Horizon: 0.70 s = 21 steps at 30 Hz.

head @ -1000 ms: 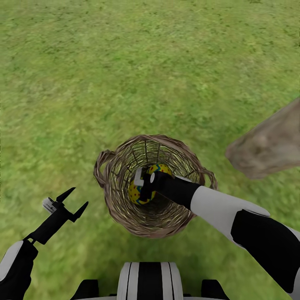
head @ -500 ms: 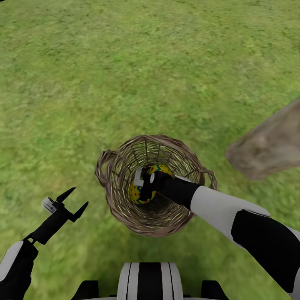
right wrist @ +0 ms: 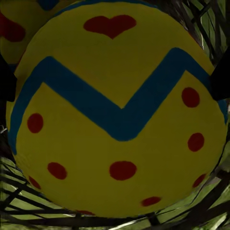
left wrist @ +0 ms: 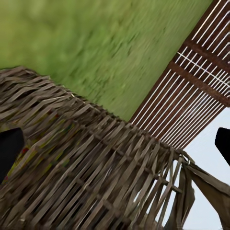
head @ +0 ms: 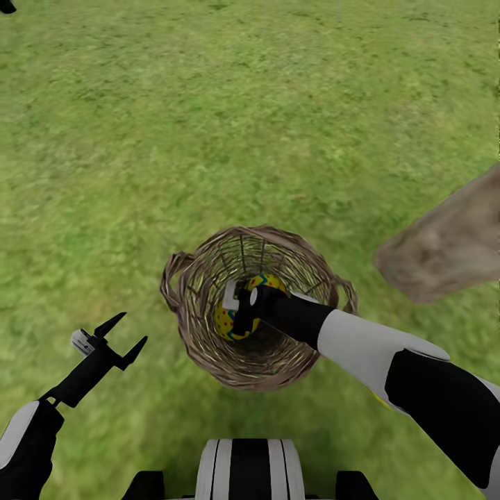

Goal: Take the three Easter eggs out of the wicker basket on the lawn in the garden, then place them on the lawn next to a single tree (choose any tree) so that all three eggs are next to the same tree and none are left in the basket.

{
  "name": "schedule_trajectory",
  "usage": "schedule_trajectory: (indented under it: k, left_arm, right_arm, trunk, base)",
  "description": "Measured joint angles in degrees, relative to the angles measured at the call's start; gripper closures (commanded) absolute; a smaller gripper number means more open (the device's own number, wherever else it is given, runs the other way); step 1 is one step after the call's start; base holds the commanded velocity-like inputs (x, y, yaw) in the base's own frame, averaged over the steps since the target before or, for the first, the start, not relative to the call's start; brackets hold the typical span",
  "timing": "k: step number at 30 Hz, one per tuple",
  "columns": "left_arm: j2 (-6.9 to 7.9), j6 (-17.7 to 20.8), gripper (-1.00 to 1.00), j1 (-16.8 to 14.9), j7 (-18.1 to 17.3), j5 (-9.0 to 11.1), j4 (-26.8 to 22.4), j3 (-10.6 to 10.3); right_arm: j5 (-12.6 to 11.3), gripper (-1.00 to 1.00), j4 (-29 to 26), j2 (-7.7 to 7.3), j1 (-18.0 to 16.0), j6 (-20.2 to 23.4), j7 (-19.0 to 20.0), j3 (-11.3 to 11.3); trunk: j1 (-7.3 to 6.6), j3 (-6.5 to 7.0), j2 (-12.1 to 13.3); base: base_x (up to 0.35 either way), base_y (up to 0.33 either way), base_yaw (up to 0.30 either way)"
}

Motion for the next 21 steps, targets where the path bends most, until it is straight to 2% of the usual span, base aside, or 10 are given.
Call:
schedule_trajectory:
  k: [6,21]
  left_arm:
    - [0.0,0.0,-1.0,0.0,0.0,-0.02,-0.02,0.0]
    - [-0.4,-0.13,-1.0,0.09,-0.09,0.07,0.75,0.0]
  right_arm:
    - [0.16,1.0,0.03,0.01,0.02,-0.04,-0.03,0.02]
    - [0.1,1.0,0.04,-0.08,0.0,-0.03,-0.01,-0.01]
  trunk:
    - [-0.1,0.89,0.05]
    - [-0.1,0.89,0.06]
  base:
    - [0.0,0.0,0.0]
    - [0.0,-0.026,0.0]
